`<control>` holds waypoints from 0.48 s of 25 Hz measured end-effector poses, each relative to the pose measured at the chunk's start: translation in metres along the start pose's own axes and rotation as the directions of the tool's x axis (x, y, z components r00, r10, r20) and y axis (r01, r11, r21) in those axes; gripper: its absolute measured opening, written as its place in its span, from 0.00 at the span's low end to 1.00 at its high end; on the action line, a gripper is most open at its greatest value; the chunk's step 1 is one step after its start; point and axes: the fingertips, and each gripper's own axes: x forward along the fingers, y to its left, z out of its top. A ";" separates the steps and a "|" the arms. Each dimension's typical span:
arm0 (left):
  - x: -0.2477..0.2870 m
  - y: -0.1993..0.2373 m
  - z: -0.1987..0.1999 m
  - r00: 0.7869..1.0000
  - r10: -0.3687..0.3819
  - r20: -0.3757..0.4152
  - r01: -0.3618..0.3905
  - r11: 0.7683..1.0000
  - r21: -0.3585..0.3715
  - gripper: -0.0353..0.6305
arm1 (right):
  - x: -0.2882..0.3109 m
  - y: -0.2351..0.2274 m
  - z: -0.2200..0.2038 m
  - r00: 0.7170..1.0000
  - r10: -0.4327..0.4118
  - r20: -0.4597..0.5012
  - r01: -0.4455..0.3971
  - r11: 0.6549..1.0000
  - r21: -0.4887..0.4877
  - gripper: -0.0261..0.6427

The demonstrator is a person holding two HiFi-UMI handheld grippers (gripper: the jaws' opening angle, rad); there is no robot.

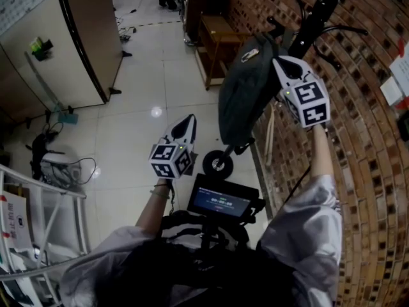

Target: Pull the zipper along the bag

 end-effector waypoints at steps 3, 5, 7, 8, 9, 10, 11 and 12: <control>0.000 -0.001 0.000 1.000 0.000 -0.002 0.000 1.000 0.002 0.06 | -0.002 0.001 -0.001 1.000 0.008 0.007 -0.008 1.000 -0.001 0.05; 0.000 -0.001 -0.001 1.000 0.002 -0.003 -0.002 1.000 0.005 0.06 | -0.003 0.001 -0.002 1.000 0.005 0.009 -0.005 1.000 -0.007 0.05; 0.000 -0.002 -0.002 1.000 0.003 -0.005 -0.003 1.000 0.005 0.06 | -0.004 0.004 -0.004 1.000 0.000 0.006 0.000 1.000 -0.026 0.05; 0.000 -0.003 -0.003 1.000 0.002 -0.006 -0.002 1.000 0.005 0.06 | -0.005 0.006 -0.005 1.000 -0.004 0.004 0.004 0.999 -0.035 0.05; 0.000 -0.003 -0.003 1.000 0.002 -0.007 -0.002 1.000 0.005 0.06 | -0.005 0.008 -0.006 1.000 -0.007 0.003 0.007 0.999 -0.040 0.05; 0.000 -0.003 -0.004 1.000 0.002 -0.009 -0.002 1.000 0.006 0.06 | -0.006 0.010 -0.008 1.000 -0.009 0.003 0.009 0.999 -0.042 0.05; 0.001 -0.004 -0.004 1.000 0.001 -0.011 -0.001 1.000 0.007 0.06 | -0.007 0.011 -0.009 1.000 -0.009 0.003 0.009 0.999 -0.040 0.05; 0.001 -0.004 -0.004 1.000 0.001 -0.012 0.000 1.000 0.008 0.06 | -0.008 0.012 -0.010 1.000 -0.009 0.005 0.009 0.999 -0.036 0.05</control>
